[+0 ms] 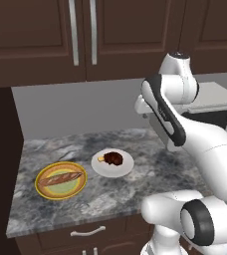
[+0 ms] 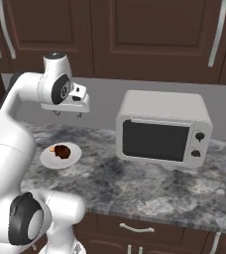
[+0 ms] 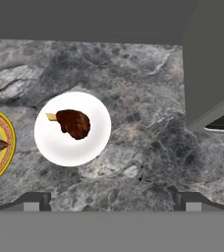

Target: Open the toaster oven door. Place the baguette on the bottom rack in the toaster oven and place the steak on the top rack.

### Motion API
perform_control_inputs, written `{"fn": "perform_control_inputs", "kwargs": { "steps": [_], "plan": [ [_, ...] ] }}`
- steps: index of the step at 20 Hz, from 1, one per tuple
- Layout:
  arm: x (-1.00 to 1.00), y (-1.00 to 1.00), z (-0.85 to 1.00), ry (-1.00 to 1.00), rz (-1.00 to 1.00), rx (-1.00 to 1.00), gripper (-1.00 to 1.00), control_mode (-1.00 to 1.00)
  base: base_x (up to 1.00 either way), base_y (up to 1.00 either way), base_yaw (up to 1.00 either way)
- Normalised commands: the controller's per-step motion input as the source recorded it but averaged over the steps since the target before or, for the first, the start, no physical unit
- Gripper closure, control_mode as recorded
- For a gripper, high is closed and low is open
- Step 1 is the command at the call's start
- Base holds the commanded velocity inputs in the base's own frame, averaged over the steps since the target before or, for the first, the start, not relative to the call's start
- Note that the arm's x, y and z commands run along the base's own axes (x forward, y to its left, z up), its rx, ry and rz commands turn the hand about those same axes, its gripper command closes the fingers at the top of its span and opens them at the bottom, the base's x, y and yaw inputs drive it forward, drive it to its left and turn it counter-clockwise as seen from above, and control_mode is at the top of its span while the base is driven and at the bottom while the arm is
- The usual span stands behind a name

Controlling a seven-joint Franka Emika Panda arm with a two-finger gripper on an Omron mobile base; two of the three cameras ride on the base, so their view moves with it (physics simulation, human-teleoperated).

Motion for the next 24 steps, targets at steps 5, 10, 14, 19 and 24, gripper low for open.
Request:
{"fn": "perform_control_inputs", "kwargs": {
  "steps": [5, 10, 14, 19, 24],
  "plan": [
    [0.0, 0.0, 0.0, 0.0, 0.0, 0.0, -1.0, 1.0, 0.0, 0.0, 0.0],
    [0.0, 0.0, 0.0, 0.0, 0.0, 0.0, -1.0, -1.0, 0.0, 0.0, 0.0],
    [0.0, 0.0, 0.0, 0.0, 0.0, 0.0, -1.0, -1.0, 0.0, 0.0, 0.0],
    [0.0, 0.0, 0.0, 0.0, 0.0, 0.0, -1.0, -1.0, 0.0, 0.0, 0.0],
    [-0.01, 0.0, 0.0, 0.0, 0.0, 0.0, -1.0, -1.0, 0.0, 0.0, 0.0]
  ]
}}
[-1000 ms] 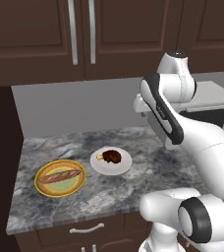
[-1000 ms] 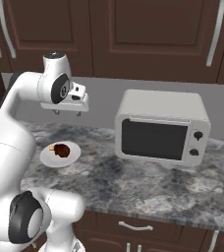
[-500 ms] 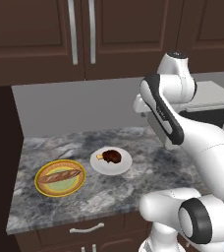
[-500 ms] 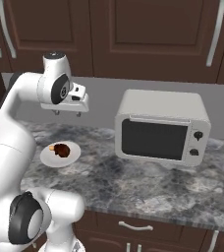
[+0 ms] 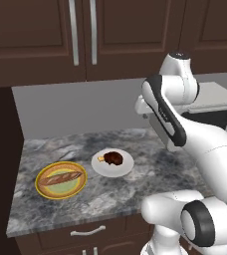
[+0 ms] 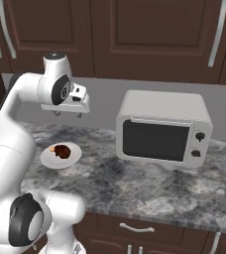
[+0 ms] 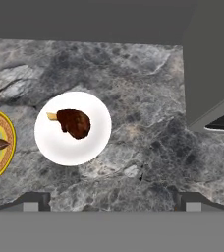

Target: Open the toaster oven door. Place the baguette on the bottom rack in the toaster oven and place the steak on the top rack.

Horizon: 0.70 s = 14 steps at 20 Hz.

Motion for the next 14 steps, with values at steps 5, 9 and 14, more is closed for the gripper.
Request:
{"fn": "perform_control_inputs", "kwargs": {
  "steps": [5, 9, 14],
  "plan": [
    [-0.39, -0.01, -0.01, -0.15, -0.04, 0.04, -1.0, -1.0, 0.0, 0.0, 0.0],
    [-0.47, -0.06, 0.0, -0.18, -0.21, 0.1, -1.0, -1.0, 0.0, 0.0, 0.0],
    [-0.12, -0.29, 0.0, -0.01, -0.55, 0.12, -1.0, -1.0, 0.0, 0.0, 0.0]
  ]
}}
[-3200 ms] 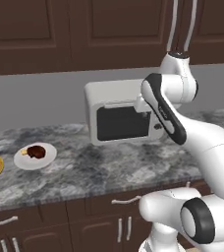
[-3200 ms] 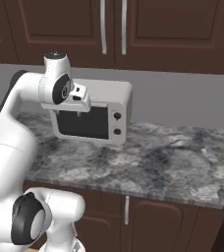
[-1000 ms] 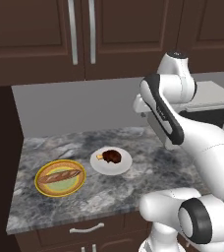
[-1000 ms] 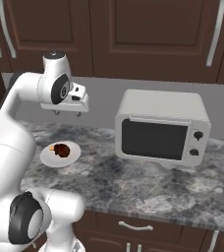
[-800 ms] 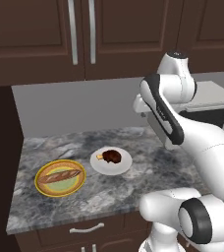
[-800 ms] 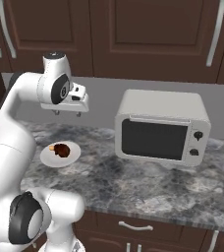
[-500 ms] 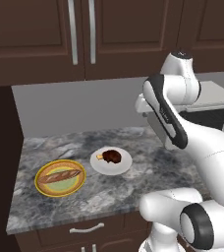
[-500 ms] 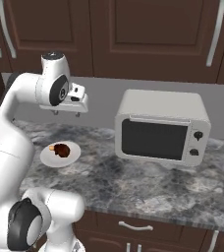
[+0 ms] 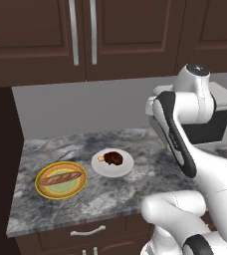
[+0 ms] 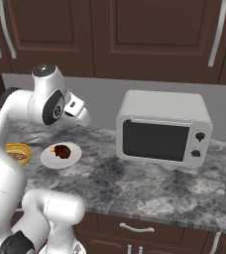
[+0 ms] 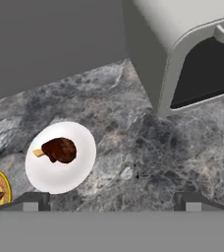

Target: Open the toaster oven door. Place the baguette on the bottom rack in the toaster oven and place the steak on the top rack.

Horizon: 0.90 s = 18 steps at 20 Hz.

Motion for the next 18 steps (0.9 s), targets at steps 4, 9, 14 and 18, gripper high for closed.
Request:
{"fn": "perform_control_inputs", "kwargs": {
  "steps": [4, 9, 14, 18],
  "plan": [
    [-0.03, -0.46, 0.0, 0.0, -0.44, 0.24, -1.0, -1.0, 0.0, 0.0, 0.0],
    [-0.03, -0.63, 0.0, 0.0, -0.18, 0.39, -1.0, -1.0, 0.0, 0.0, 0.0],
    [-0.03, -0.66, 0.0, -0.01, -0.19, 0.33, -1.0, -1.0, 0.0, 0.0, 0.0],
    [0.01, -0.61, 0.0, 0.0, -0.29, 0.19, -1.0, -1.0, 0.0, 0.0, 0.0]
  ]
}}
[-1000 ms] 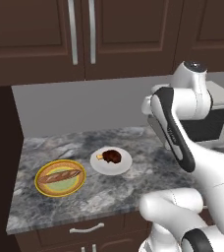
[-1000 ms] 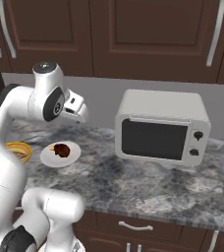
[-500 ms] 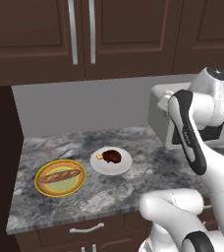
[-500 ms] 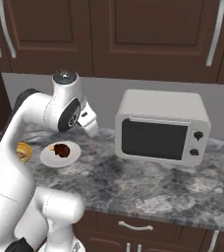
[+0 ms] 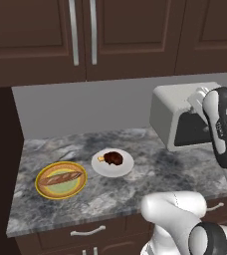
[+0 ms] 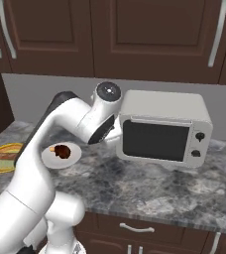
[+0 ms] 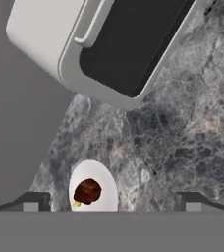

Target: Open the toaster oven door. Place the baguette on the bottom rack in the toaster oven and place the steak on the top rack.

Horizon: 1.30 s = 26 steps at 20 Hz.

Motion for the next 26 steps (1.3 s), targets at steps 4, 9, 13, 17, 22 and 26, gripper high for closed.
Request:
{"fn": "perform_control_inputs", "kwargs": {
  "steps": [4, 9, 13, 17, 22, 26],
  "plan": [
    [0.06, -0.54, 0.0, 0.01, -0.3, 0.18, -1.0, -1.0, 0.0, 0.0, 0.0],
    [0.14, -0.43, -0.03, 0.02, -0.18, 0.28, -1.0, -1.0, 0.0, 0.0, 0.0],
    [0.29, -0.34, -0.08, 0.0, -0.19, 0.26, -1.0, -1.0, 0.0, 0.0, 0.0],
    [0.42, -0.27, -0.08, 0.03, -0.12, 0.23, -1.0, -1.0, 0.0, 0.0, 0.0],
    [0.4, -0.22, -0.07, 0.02, 0.0, 0.19, -1.0, -1.0, 0.0, 0.0, 0.0],
    [0.38, -0.13, -0.19, 0.0, 0.02, 0.12, -1.0, -1.0, 0.0, 0.0, 0.0]
  ]
}}
